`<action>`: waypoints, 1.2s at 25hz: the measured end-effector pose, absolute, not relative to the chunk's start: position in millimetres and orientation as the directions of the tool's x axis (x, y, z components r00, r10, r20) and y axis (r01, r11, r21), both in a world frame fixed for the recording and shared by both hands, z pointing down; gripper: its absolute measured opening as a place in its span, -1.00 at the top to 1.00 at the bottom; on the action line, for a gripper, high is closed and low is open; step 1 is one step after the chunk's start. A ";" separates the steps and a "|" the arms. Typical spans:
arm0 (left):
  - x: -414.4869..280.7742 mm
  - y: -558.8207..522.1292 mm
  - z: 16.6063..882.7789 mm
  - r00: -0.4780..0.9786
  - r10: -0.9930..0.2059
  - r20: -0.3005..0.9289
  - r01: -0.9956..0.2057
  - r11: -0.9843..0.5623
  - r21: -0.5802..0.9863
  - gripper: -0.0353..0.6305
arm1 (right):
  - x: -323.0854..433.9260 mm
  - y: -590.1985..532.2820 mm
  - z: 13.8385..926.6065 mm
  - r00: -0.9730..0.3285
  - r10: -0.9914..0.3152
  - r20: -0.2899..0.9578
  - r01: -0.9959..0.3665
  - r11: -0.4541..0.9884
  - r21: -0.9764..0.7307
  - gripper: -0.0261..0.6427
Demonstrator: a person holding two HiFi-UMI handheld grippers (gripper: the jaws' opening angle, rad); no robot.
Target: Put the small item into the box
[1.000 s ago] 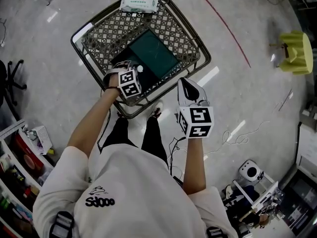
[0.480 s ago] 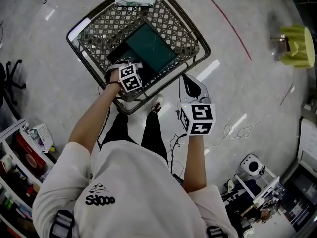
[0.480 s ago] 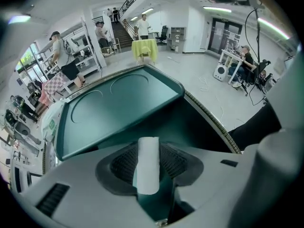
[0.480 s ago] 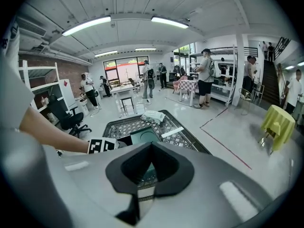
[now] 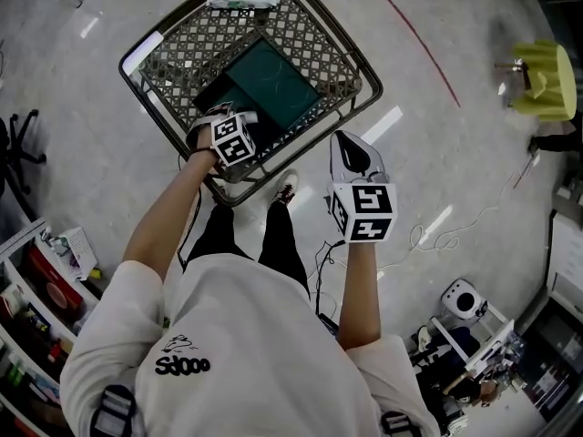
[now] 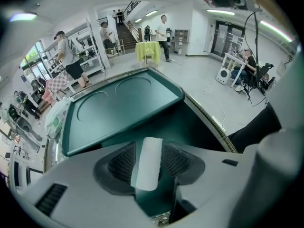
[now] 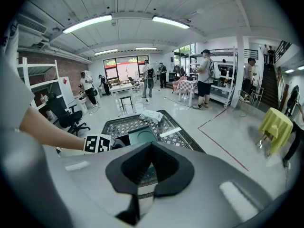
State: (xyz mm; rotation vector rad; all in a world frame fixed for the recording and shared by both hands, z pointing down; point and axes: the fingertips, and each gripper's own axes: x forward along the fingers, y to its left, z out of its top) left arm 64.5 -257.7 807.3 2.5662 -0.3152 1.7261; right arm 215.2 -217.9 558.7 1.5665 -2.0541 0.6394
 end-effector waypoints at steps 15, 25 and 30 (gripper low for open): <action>26.7 -302.2 638.2 0.623 -0.411 0.666 -0.521 -0.853 -0.040 0.44 | 198.3 -228.0 481.9 -0.254 -0.817 0.518 -0.949 0.313 0.027 0.89; -9.3 -302.9 489.8 0.682 -0.602 0.415 -0.643 -0.764 -0.053 0.66 | 181.2 -237.6 403.7 -0.268 -0.887 0.376 -0.938 0.329 0.109 0.89; -24.7 -300.0 440.1 0.671 -0.659 0.340 -0.662 -0.739 -0.124 0.77 | 164.6 -241.3 376.1 -0.294 -0.900 0.321 -0.917 0.361 0.172 0.89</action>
